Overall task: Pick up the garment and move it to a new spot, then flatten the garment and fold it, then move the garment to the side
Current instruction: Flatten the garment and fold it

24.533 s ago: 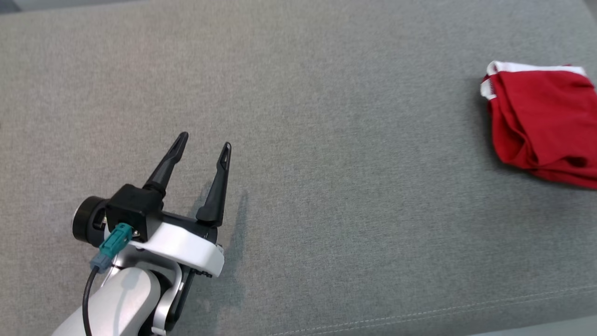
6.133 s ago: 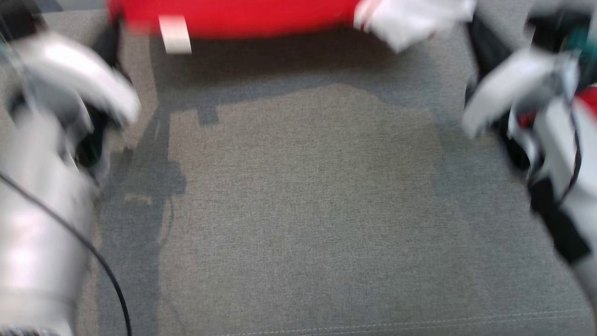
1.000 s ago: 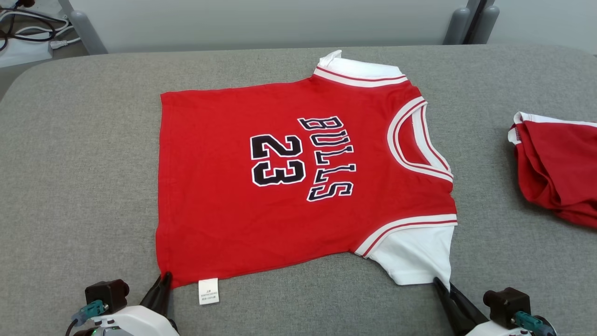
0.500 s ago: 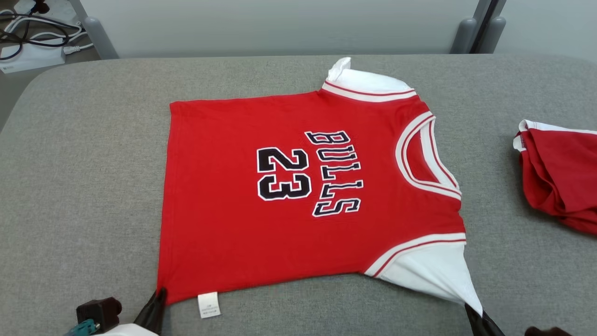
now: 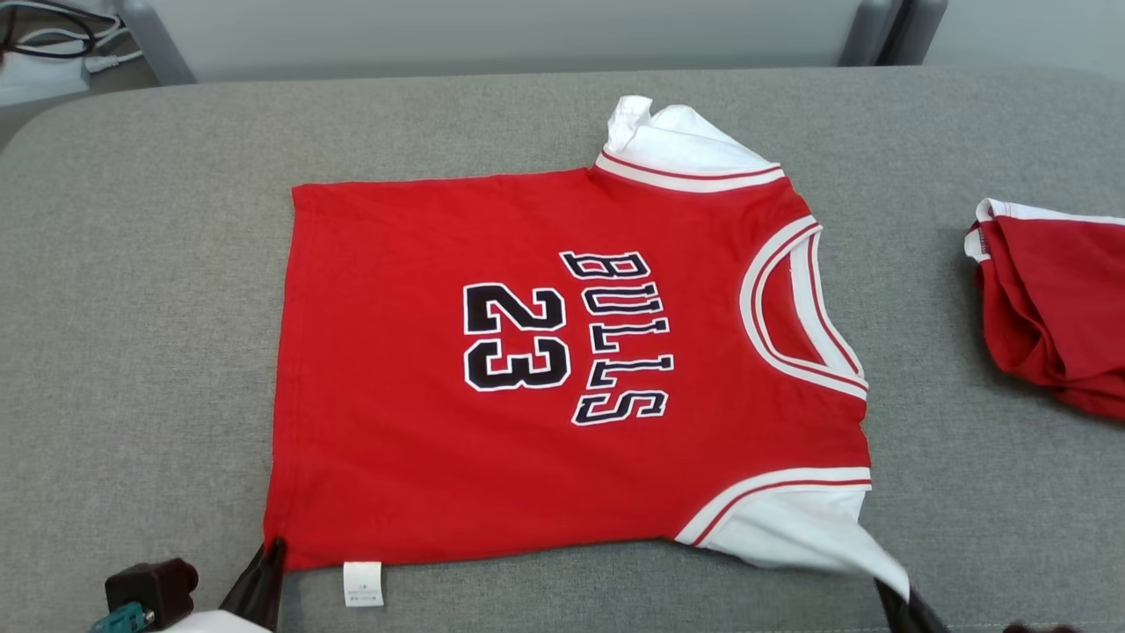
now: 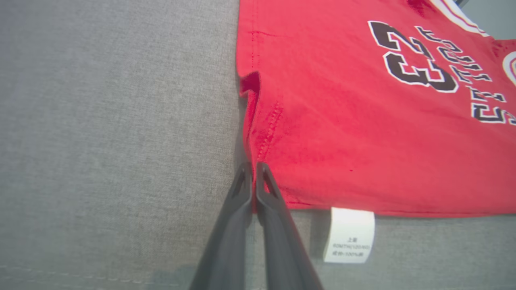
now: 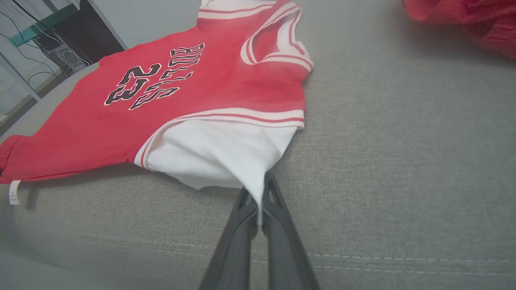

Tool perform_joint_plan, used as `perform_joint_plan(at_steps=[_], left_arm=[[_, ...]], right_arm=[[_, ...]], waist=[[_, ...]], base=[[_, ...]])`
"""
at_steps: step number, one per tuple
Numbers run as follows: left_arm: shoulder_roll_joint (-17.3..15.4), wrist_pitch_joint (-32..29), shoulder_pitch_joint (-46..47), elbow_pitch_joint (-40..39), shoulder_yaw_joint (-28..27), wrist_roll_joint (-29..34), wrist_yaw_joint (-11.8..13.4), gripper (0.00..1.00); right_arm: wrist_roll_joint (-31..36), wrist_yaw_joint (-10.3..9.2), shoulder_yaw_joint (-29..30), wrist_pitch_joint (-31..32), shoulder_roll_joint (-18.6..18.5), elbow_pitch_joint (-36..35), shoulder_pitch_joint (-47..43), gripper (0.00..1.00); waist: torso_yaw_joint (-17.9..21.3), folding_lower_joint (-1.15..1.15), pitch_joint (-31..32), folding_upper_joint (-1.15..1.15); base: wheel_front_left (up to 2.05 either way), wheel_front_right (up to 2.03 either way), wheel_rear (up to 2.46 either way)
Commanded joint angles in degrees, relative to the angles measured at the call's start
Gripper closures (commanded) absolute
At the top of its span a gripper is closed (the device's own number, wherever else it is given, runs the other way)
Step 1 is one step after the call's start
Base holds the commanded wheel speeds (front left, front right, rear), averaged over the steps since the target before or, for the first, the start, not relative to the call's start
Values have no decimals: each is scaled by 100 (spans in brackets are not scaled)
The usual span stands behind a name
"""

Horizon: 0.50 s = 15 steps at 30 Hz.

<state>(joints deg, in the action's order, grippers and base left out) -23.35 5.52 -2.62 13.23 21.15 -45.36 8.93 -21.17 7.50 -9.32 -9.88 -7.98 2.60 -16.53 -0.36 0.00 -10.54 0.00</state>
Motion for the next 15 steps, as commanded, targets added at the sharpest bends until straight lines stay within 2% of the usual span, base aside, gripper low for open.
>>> perform_joint_plan(at_steps=[1,9,15], left_arm=[[-179,-52,299,-212,-231,25,82,100],[-193,-379,873,-575,-186,60,185,100],[-170,-441,1283,-698,-269,21,213,100]], right_arm=[[-234,-1,-46,60,-199,-170,411,100],[-772,-1,-66,491,-735,-19,1546,100],[-1024,-1,-349,720,-1038,200,2337,100]], waist=[[32,0,-79,0],[-54,0,-224,0],[-91,0,-334,0]], base=[[0,0,0],[0,0,0],[0,0,0]])
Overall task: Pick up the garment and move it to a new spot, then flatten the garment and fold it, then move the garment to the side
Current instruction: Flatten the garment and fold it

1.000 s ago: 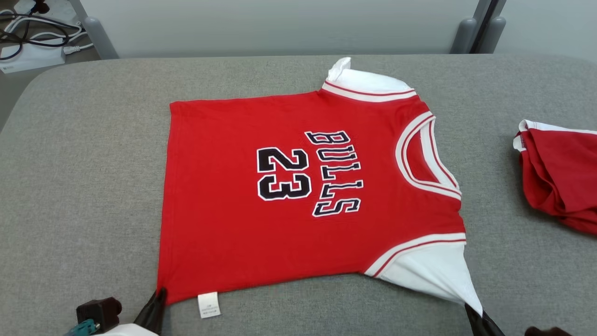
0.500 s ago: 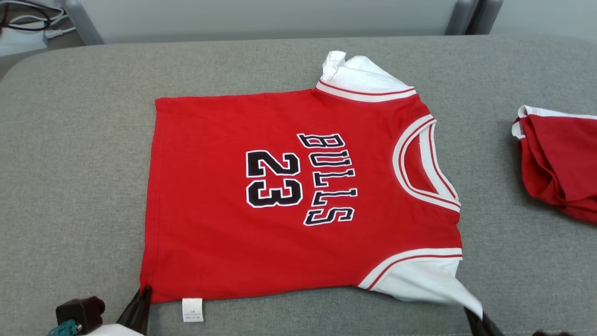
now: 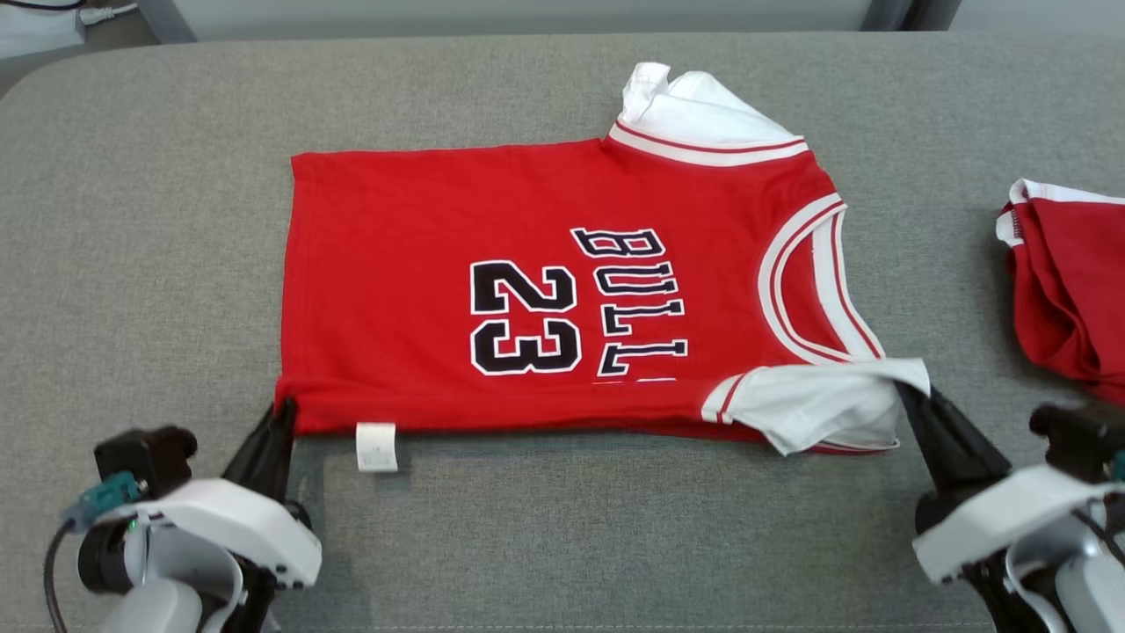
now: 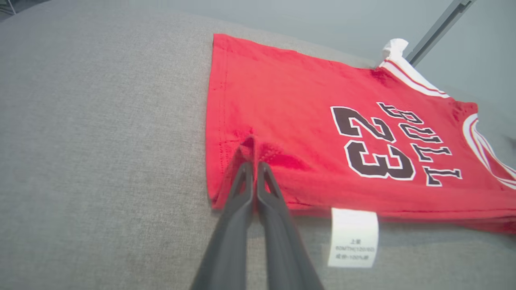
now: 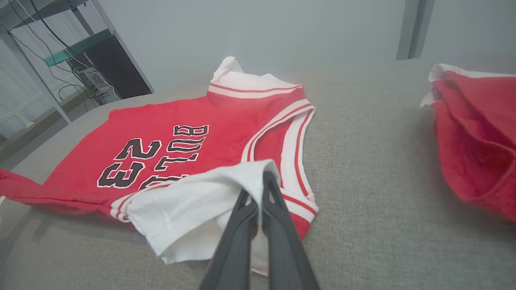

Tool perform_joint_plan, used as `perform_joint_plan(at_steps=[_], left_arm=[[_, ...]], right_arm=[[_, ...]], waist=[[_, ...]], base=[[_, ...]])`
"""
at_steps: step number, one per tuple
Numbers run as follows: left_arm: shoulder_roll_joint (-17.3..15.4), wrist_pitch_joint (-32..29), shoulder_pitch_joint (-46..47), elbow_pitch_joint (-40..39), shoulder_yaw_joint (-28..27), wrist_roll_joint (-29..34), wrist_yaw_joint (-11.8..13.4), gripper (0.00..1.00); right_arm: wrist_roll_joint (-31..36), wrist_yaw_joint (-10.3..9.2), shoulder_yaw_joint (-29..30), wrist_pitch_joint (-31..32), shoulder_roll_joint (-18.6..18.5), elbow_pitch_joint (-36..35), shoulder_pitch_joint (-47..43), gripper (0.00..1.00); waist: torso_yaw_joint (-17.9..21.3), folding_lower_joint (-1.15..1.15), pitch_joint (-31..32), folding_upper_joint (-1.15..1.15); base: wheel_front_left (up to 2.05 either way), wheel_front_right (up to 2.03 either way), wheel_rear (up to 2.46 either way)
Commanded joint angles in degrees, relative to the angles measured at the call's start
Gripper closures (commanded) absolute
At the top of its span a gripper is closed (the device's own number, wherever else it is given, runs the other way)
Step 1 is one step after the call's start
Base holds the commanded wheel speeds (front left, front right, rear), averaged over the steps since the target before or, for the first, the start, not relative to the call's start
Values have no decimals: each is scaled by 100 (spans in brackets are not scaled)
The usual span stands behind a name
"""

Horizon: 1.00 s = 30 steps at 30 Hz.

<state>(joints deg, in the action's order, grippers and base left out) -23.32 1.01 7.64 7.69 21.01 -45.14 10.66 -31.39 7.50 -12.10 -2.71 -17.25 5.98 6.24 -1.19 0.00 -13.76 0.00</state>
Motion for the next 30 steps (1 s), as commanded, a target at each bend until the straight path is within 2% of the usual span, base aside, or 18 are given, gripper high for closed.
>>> perform_joint_plan(at_steps=[1,7,16,17,18,19,24,30], left_arm=[[-163,6,353,-149,-280,-20,33,100],[-87,-77,1009,181,-354,-156,-122,100],[199,20,1927,1434,-329,-322,-543,100],[228,86,1998,1561,-327,-307,-570,91],[266,153,2055,1672,-328,-307,-601,28],[297,212,2104,1771,-318,-295,-631,0],[406,603,2229,2103,-289,-183,-709,0],[395,1121,2085,2009,-233,198,-449,0]], right_arm=[[-64,-1,-140,52,-153,-55,216,100],[-357,-1,-630,163,-345,576,1181,100],[-746,-1,-1306,-127,-358,1647,2272,100],[-827,-1,-1342,-200,-332,1741,2342,68],[-874,-1,-1401,-260,-327,1826,2406,0],[-904,-1,-1466,-333,-331,1891,2465,0],[-1097,-1,-1753,-698,-358,2100,2602,0],[-1072,-1,-1655,-1138,-392,2138,2409,0]], waist=[[-14,0,-35,0],[-22,0,-234,0],[7,0,-531,0],[9,0,-541,0],[13,0,-549,0],[16,0,-561,0],[22,0,-588,0],[15,0,-547,0]], base=[[0,0,0],[0,0,0],[0,0,0],[0,0,0],[0,0,0],[0,0,0],[0,0,0],[0,0,0]])
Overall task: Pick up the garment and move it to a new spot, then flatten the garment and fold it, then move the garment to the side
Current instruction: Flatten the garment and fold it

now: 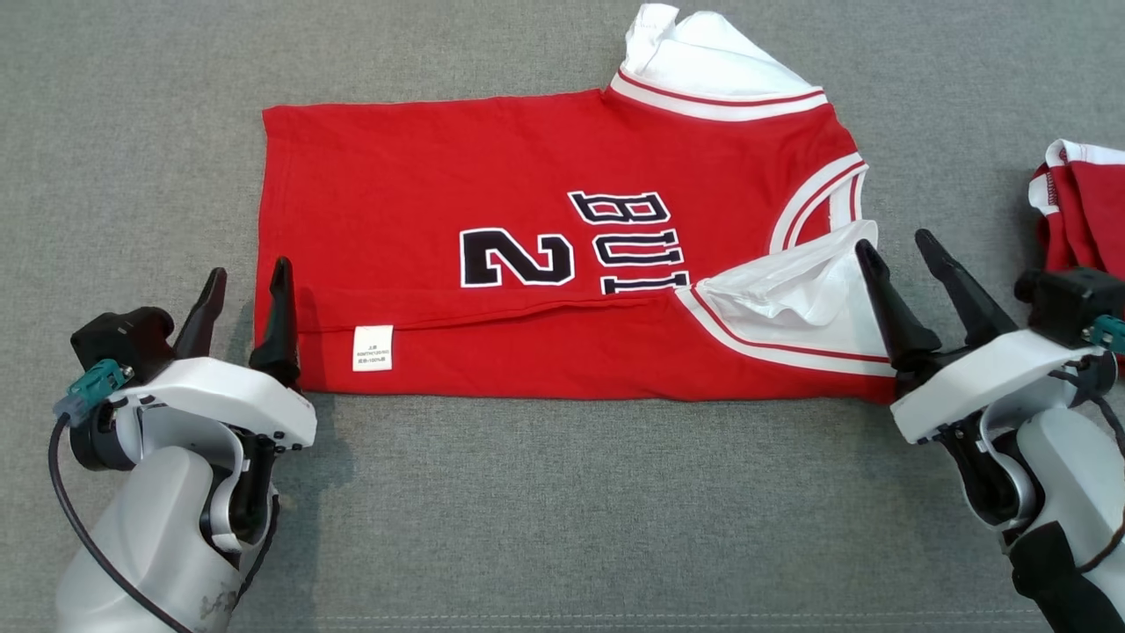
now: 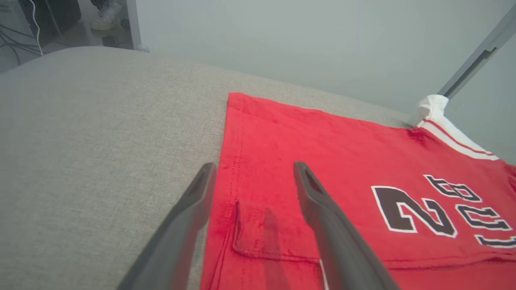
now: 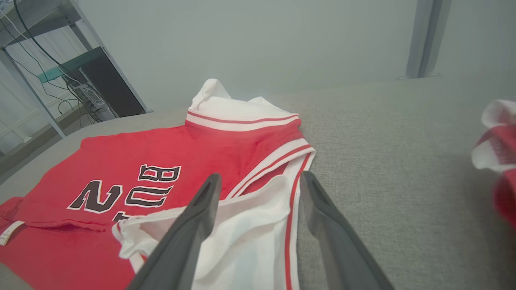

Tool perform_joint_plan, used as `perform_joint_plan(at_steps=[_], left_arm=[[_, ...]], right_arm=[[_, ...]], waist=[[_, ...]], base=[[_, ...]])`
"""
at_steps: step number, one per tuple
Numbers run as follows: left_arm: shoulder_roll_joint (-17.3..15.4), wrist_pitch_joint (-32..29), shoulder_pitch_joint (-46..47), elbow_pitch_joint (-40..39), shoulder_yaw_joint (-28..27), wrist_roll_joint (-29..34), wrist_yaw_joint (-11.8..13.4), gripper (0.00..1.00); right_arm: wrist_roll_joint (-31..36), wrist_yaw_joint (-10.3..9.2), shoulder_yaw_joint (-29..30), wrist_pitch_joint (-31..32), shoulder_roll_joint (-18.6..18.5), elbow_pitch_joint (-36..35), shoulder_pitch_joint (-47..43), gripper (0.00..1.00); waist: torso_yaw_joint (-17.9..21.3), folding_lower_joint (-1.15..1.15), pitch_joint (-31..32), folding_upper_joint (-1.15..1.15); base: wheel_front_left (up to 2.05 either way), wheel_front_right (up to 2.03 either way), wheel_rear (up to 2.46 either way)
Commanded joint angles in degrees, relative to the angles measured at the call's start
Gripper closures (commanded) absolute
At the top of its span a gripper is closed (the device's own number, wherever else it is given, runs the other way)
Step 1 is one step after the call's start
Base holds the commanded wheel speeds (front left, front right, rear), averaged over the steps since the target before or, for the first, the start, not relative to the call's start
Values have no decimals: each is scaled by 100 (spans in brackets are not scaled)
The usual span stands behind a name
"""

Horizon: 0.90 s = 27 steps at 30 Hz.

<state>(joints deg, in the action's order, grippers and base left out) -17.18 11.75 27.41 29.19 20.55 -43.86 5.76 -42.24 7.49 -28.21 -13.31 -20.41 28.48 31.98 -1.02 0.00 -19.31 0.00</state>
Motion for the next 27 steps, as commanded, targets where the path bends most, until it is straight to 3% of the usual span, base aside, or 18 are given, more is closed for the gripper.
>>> perform_joint_plan(at_steps=[1,10,17,27], left_arm=[[-252,153,-45,-316,-185,240,216,0],[-481,304,-1393,-1701,-259,931,1093,0],[-592,206,-2187,-2340,-225,960,1382,0],[-655,2,-2791,-2623,-186,789,1469,0]], right_arm=[[150,0,146,-140,-52,-192,-358,0],[1702,0,1585,-167,511,-1510,-1974,0],[2398,0,2070,-168,851,-2107,-2917,0],[2621,0,2294,-168,1214,-2281,-3657,0]], waist=[[-2,0,60,0],[49,0,497,0],[57,0,828,0],[121,0,1261,0]], base=[[0,0,0],[0,0,0],[0,0,0],[0,0,0]])
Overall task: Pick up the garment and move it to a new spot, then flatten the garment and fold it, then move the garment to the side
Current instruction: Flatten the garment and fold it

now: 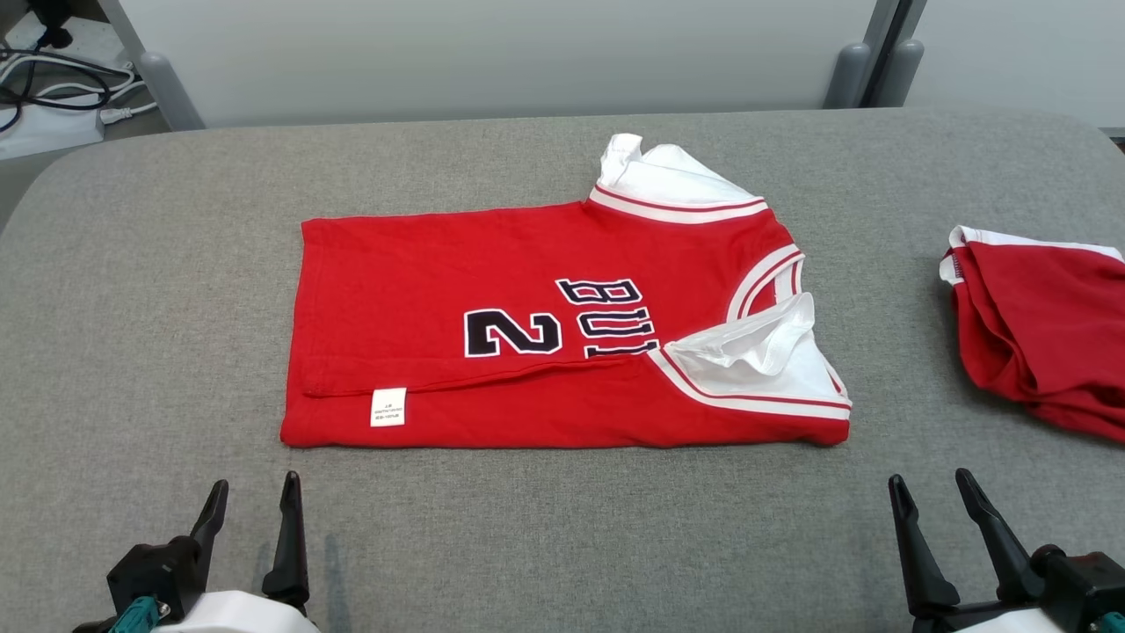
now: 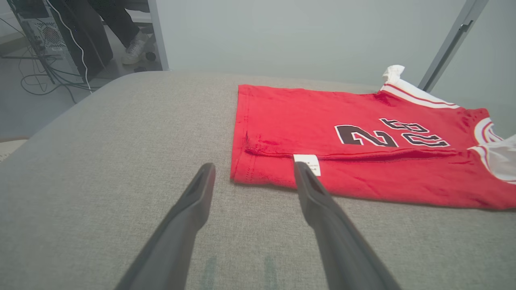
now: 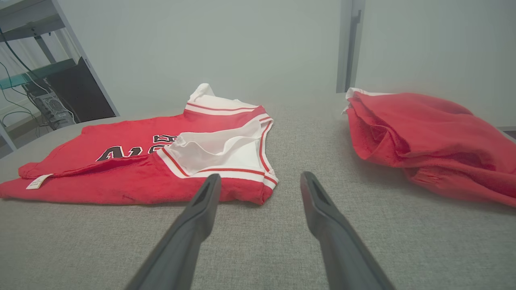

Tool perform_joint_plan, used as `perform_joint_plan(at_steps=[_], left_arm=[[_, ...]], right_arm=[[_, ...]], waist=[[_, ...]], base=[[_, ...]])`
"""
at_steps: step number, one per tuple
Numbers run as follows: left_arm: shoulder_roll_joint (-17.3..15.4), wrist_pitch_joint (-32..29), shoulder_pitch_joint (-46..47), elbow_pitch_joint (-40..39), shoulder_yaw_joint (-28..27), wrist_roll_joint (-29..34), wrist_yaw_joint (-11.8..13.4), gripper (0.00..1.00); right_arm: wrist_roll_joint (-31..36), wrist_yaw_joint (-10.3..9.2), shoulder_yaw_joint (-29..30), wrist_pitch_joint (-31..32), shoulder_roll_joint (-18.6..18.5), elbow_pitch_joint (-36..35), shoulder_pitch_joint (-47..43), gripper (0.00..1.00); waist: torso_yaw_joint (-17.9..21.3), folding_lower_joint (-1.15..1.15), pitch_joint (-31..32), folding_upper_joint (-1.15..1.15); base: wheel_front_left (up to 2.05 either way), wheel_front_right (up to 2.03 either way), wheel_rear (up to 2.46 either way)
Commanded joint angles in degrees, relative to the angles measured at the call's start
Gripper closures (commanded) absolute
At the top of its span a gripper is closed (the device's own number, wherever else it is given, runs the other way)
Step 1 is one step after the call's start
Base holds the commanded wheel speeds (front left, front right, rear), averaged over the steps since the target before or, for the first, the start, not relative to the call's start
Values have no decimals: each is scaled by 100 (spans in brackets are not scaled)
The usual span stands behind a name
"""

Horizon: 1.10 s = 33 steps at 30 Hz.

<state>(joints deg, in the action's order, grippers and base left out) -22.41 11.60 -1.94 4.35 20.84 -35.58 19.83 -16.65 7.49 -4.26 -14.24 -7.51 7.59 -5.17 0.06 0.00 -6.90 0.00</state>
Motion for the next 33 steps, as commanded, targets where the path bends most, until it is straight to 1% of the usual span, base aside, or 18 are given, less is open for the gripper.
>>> perform_joint_plan(at_steps=[1,6,9,13,15,20,27,28,33], left_arm=[[-140,3,125,-150,-210,-45,67,0],[-181,-79,93,-166,-203,-97,51,0],[-189,-165,170,-115,-187,-166,-23,0],[-156,-334,490,79,-180,-346,-234,0],[-169,-396,713,251,-190,-407,-352,0],[-124,-438,1236,749,-205,-532,-617,0],[-27,-412,1742,1476,-269,-760,-970,0],[-27,-412,1742,1476,-269,-760,-970,0],[38,-372,2030,1932,-280,-873,-1200,0]], right_arm=[[67,0,-106,-75,-58,-200,43,0],[53,0,-129,-75,-25,-181,27,0],[27,0,-152,-75,-41,-128,120,0],[-79,0,-271,-28,-159,139,496,0],[-70,0,-360,62,-269,382,784,0],[-115,0,-595,126,-376,1049,1475,0],[-344,0,-1100,41,-366,1876,2275,0],[-344,0,-1100,41,-366,1876,2275,0],[-543,0,-1379,-21,-354,2302,2633,0]], waist=[[15,0,35,0],[20,0,62,0],[27,0,10,0],[46,0,-184,0],[81,0,-320,0],[121,0,-597,0],[198,0,-934,0],[198,0,-934,0],[185,0,-1077,0]], base=[[0,0,0],[0,0,0],[0,0,0],[0,0,0],[0,0,0],[0,0,0],[0,0,0],[0,0,0],[0,0,0]])
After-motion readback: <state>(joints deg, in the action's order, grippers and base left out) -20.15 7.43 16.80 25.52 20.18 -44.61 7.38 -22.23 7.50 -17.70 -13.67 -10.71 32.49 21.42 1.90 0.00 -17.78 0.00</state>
